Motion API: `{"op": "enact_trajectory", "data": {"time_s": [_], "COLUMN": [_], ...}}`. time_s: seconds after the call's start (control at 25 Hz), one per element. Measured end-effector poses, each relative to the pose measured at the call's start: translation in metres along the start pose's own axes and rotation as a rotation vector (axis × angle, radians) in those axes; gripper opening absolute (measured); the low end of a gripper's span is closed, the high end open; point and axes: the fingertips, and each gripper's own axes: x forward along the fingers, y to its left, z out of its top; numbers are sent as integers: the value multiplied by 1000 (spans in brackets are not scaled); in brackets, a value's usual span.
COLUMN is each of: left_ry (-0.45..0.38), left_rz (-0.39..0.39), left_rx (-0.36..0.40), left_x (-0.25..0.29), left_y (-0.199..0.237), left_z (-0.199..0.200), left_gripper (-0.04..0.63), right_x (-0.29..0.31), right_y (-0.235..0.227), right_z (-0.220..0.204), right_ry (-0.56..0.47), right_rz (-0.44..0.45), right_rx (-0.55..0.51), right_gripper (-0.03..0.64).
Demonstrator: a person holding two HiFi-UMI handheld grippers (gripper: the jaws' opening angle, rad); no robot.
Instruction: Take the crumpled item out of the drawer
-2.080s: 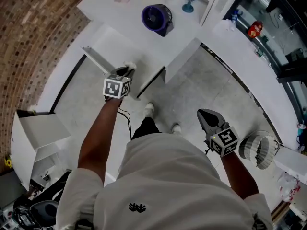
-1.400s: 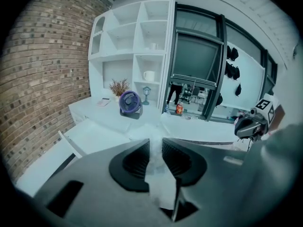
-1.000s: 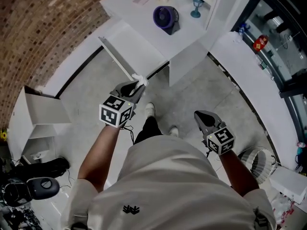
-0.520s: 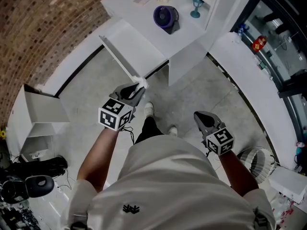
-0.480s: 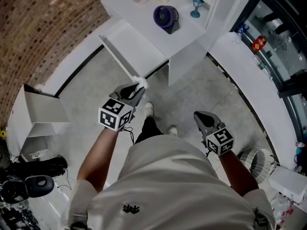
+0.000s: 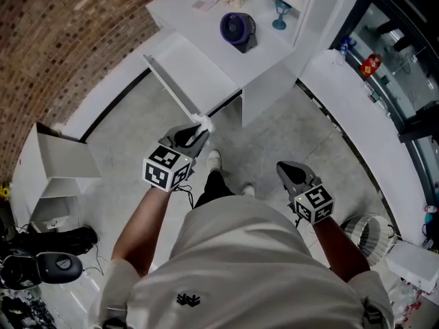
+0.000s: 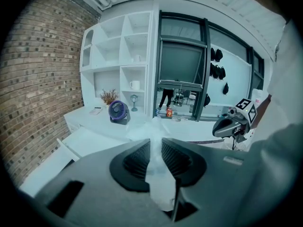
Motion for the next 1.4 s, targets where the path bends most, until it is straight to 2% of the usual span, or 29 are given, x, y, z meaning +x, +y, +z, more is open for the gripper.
{"op": "enact_trajectory", "data": {"time_s": [1.4], "left_ry": [31], "left_rz": [-14], "left_rx": [5], "left_x": [16], "left_y": [-4], "left_z": [-5], "left_gripper": [78], "right_x": [-3], "right_y": [-6], "right_z": [-4], "right_ry": [17], "right_rz": [16], "right_rx": [-19], "right_gripper": [12]}}
